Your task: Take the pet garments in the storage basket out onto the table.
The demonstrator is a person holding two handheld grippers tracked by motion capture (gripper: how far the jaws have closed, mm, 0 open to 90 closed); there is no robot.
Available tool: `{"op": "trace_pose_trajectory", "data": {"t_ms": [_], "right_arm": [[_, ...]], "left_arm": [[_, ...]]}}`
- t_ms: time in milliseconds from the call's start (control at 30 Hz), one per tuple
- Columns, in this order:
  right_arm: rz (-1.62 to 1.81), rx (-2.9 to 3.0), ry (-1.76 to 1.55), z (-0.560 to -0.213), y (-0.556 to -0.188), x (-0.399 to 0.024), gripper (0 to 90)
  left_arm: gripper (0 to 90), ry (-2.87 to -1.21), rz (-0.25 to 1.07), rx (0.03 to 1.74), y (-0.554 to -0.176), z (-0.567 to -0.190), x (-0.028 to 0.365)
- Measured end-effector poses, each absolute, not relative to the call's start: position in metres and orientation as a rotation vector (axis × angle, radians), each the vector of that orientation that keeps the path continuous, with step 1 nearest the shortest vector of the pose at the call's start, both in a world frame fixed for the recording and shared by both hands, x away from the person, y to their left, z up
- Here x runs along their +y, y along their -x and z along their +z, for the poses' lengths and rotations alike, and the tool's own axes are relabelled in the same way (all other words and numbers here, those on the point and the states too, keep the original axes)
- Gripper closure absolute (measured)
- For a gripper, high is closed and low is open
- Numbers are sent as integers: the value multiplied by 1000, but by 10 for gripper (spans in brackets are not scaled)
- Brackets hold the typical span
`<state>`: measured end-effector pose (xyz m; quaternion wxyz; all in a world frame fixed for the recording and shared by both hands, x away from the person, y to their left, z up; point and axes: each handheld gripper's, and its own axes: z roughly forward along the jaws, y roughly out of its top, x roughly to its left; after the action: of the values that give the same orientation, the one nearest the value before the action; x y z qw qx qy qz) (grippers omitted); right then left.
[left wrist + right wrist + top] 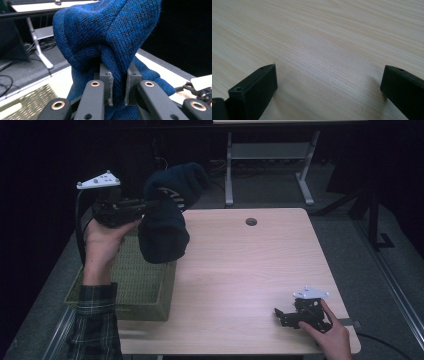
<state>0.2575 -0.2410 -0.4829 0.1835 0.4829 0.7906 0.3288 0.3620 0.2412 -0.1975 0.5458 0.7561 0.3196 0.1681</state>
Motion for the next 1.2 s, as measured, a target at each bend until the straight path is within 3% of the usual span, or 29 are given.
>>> {"op": "trace_pose_trajectory", "data": {"t_ms": [567,1200], "right_arm": [[931,2231,-1365,-483,-257,-241,4],[930,2229,-1362,-483,-258,-241,4]], "left_arm": [[797,-1829,290,667,-378,-219,161],[796,-1919,189,670,-396,-278,93]]}}
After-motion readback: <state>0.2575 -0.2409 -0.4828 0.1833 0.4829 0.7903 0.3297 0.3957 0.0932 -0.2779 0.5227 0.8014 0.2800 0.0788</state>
